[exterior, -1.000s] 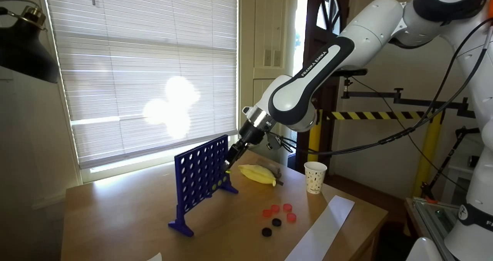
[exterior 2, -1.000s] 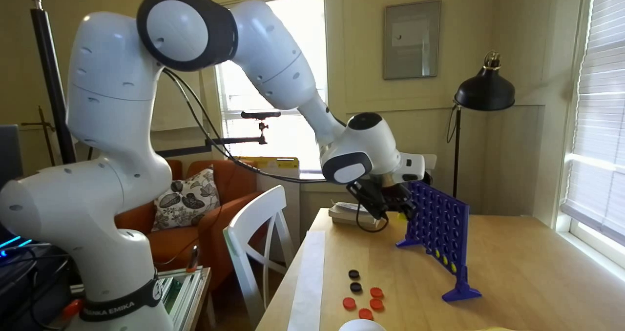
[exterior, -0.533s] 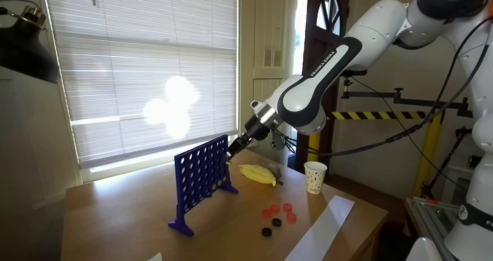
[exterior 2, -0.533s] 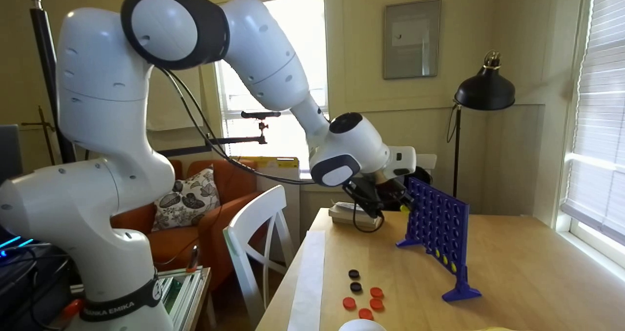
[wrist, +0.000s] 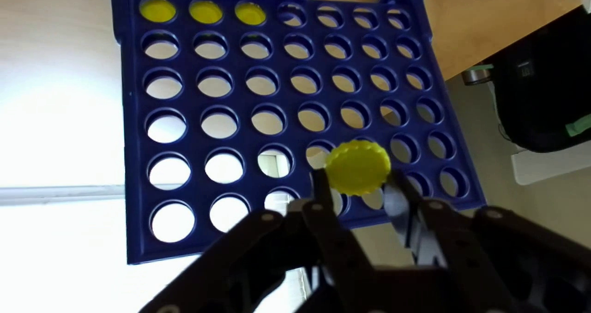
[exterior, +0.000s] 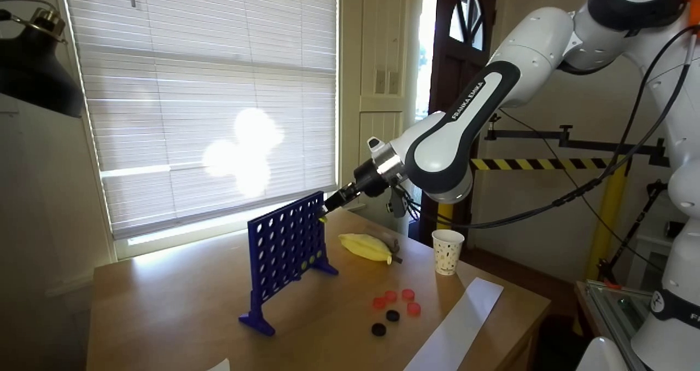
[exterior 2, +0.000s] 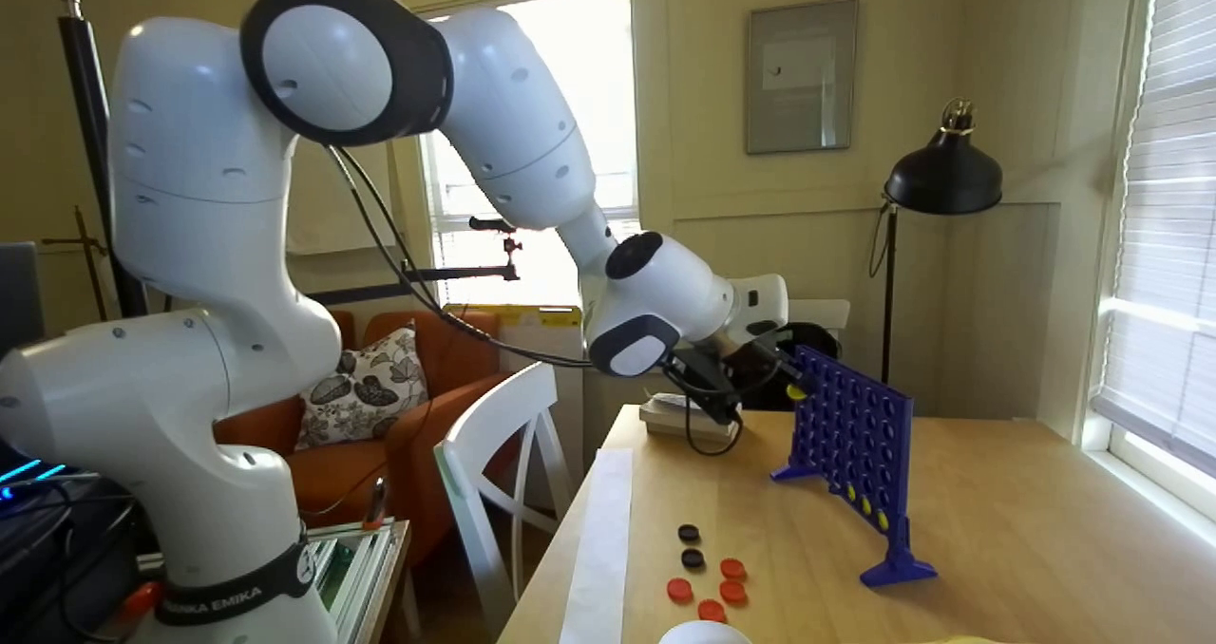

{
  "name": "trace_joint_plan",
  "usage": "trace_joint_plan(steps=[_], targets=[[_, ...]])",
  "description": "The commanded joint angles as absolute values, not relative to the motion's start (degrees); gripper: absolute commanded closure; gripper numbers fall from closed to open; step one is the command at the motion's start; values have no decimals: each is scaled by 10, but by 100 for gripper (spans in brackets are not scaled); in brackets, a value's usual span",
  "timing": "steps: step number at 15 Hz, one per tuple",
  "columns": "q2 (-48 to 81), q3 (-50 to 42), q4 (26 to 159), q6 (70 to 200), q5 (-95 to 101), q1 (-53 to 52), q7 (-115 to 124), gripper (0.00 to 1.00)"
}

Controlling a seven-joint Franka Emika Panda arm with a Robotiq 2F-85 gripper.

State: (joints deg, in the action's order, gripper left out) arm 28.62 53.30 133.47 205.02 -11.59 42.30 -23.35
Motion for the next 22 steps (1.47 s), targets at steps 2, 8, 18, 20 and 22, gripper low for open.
trace_joint_plan(steps=[2, 8, 18, 20, 22], targets=[[317, 534, 1338, 2111, -81, 424, -247, 91], [295, 392, 1331, 2176, 81, 323, -97, 91], [284, 136, 1321, 2279, 138, 96, 29, 91], [287, 116, 1318, 2296, 134, 75, 30, 91], [292, 101, 1312, 2309, 128, 60, 32, 91]])
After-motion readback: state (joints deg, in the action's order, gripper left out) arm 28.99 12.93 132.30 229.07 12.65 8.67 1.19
